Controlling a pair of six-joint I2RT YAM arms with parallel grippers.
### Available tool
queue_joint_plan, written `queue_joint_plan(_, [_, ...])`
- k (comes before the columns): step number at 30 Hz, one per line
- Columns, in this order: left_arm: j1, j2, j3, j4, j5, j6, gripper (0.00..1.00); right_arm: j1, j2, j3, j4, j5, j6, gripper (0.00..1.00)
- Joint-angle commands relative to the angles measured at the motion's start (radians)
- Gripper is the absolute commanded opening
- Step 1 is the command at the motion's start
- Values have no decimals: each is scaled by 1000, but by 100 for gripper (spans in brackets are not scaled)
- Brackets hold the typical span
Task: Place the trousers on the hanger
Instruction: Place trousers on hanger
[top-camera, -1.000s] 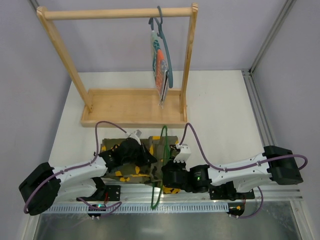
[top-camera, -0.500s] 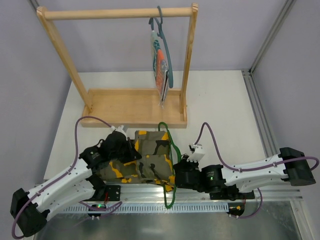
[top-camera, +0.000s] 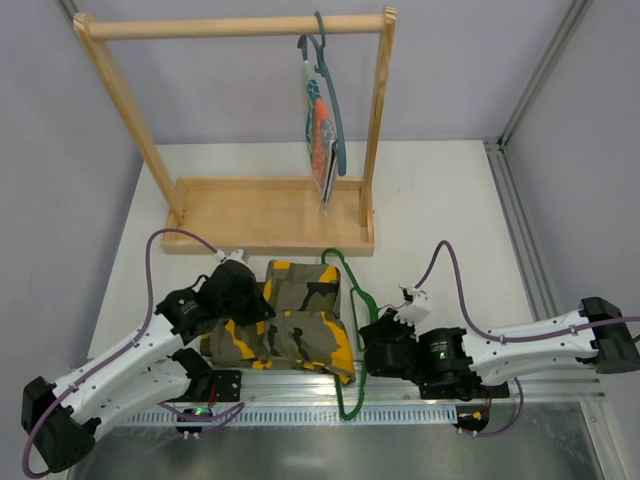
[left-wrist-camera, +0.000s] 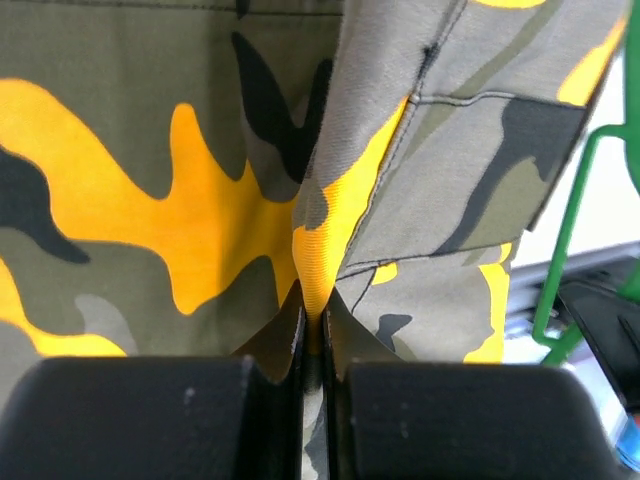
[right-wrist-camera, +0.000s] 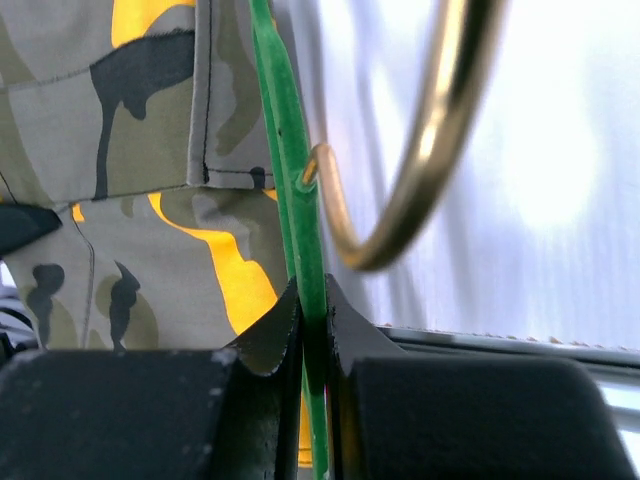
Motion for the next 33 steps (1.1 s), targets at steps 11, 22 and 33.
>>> queue_joint_plan(11, [-13,14,-3,199,97,-75,0,-5,-218,-68,-152,236,-111,4])
queue_joint_plan(22, [-10,-126,-66,396,283,-250,1,-5,-105,-133,-35,233,-52,4])
queue_joint_plan(33, [-10,-146,191,-335,-203,-45,1,-5,35,-97,-70,204,147,4])
